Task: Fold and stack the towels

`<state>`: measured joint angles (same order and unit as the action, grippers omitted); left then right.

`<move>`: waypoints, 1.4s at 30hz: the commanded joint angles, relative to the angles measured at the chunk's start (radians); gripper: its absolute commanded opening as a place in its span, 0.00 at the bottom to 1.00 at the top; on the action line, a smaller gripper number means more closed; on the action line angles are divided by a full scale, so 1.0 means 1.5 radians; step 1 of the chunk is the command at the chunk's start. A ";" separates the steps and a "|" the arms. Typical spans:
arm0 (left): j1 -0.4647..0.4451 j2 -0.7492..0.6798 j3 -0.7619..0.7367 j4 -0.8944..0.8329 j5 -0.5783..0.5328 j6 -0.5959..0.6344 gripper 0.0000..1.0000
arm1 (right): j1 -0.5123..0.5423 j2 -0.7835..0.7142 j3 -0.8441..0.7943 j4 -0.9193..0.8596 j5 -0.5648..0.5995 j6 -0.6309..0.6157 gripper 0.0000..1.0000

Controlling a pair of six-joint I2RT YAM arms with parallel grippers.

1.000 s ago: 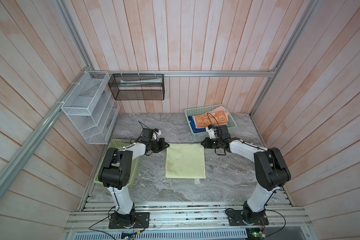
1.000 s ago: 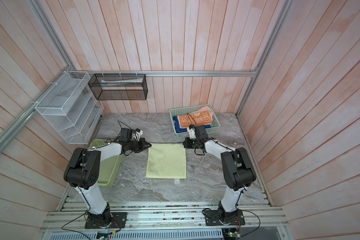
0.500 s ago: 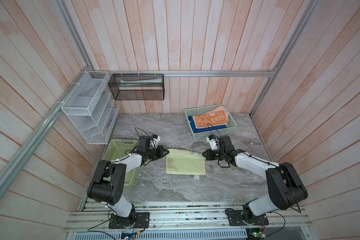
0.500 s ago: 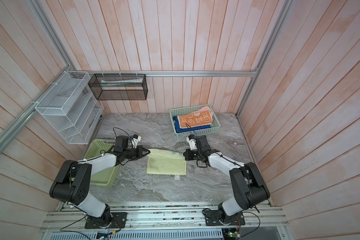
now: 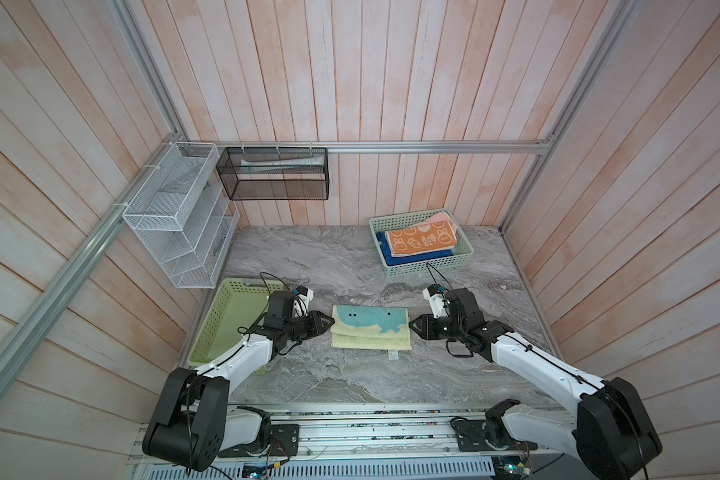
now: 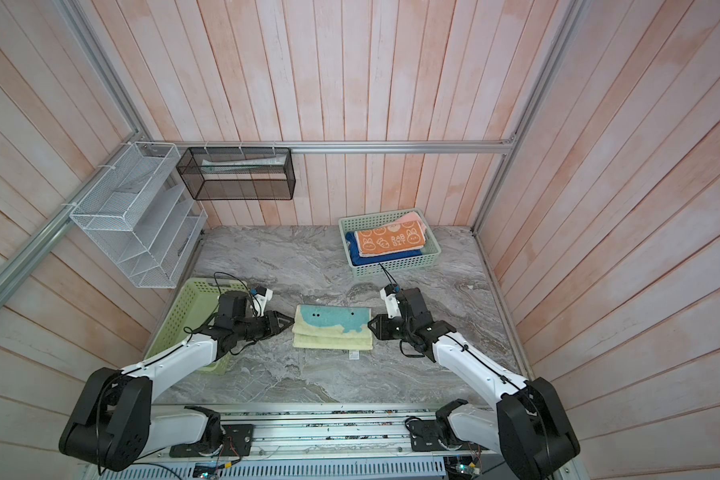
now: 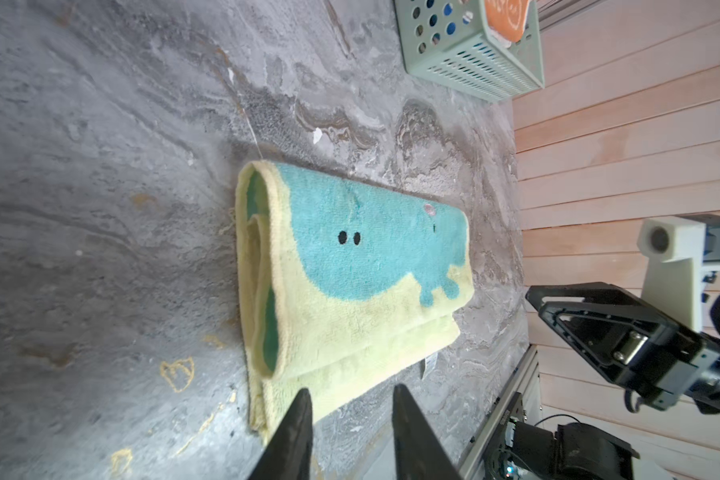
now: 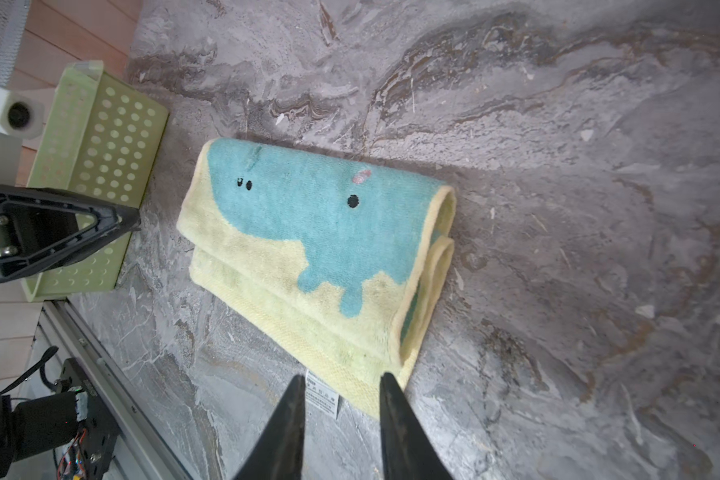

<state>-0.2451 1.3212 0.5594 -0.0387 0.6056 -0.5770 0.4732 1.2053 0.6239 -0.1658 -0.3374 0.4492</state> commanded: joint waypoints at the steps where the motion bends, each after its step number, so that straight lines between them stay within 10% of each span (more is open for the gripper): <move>1: 0.001 0.038 0.030 -0.049 -0.017 -0.020 0.38 | -0.002 0.052 0.023 -0.040 0.005 0.021 0.34; 18: -0.012 0.167 0.060 0.064 0.044 -0.068 0.30 | 0.015 0.218 0.098 -0.045 -0.038 0.000 0.37; 25: -0.015 0.136 0.087 0.010 0.035 -0.048 0.00 | 0.021 0.210 0.118 -0.050 -0.014 -0.020 0.00; 42: -0.025 -0.003 0.053 -0.156 0.027 -0.045 0.00 | 0.020 0.071 0.088 -0.156 -0.024 -0.001 0.00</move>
<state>-0.2756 1.3319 0.6983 -0.2340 0.6502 -0.6334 0.4988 1.3308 0.8127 -0.3599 -0.3424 0.4210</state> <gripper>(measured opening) 0.046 0.051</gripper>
